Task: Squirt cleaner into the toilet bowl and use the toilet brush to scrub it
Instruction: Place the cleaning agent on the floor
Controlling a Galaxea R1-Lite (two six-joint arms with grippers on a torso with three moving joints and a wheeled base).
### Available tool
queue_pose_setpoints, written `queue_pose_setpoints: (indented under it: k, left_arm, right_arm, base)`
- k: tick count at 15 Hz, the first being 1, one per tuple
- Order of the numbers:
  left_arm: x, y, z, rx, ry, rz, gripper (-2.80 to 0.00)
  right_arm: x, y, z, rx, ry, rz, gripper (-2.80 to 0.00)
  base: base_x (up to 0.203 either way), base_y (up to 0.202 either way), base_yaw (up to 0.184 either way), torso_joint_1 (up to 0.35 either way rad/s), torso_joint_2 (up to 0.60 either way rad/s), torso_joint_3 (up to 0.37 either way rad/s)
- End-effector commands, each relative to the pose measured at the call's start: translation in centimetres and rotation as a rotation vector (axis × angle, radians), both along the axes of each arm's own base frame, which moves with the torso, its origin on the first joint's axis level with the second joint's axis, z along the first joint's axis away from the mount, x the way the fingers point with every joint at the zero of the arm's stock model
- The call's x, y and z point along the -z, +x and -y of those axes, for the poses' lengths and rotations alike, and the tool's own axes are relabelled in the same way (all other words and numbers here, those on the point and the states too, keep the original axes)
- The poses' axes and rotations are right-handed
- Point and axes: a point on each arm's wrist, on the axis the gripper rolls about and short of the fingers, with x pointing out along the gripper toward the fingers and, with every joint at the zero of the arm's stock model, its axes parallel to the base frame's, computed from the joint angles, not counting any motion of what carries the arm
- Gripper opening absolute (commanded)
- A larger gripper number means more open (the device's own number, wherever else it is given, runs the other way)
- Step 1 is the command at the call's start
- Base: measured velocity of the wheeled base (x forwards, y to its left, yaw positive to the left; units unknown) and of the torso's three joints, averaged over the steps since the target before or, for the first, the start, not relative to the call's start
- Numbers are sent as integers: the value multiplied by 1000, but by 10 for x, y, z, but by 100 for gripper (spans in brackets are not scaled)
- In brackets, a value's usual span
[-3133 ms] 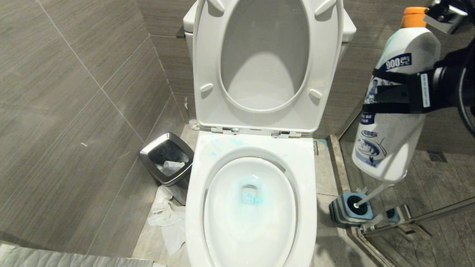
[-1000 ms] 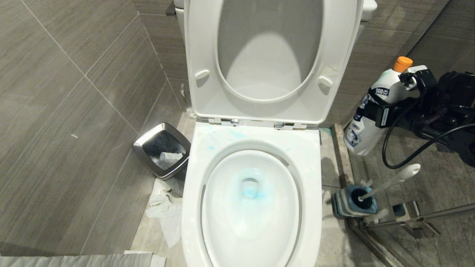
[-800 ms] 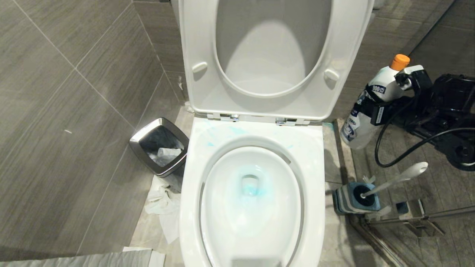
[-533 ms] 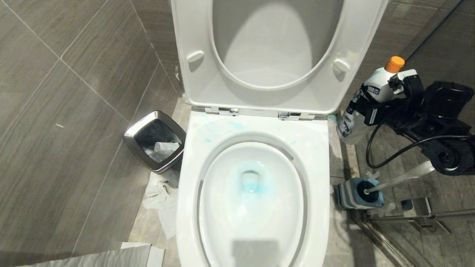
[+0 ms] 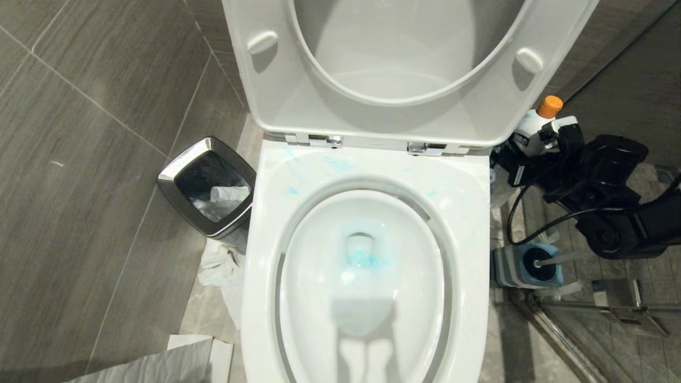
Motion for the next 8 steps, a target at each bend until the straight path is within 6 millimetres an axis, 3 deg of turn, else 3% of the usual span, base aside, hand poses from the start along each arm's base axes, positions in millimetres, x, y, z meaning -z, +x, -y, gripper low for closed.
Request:
queue_pose_setpoints:
  k: [1, 8]
  left_arm:
    - [0, 0, 0, 0, 0, -3, -280]
    - [0, 0, 0, 0, -1, -3, -280]
  right_arm:
    - [7, 8, -2, -5, -1, -3, -280]
    - [2, 17, -15, -32, -4, 29, -280]
  base:
    - [0, 0, 0, 7, 7, -197]
    - [0, 0, 0, 2, 3, -173]
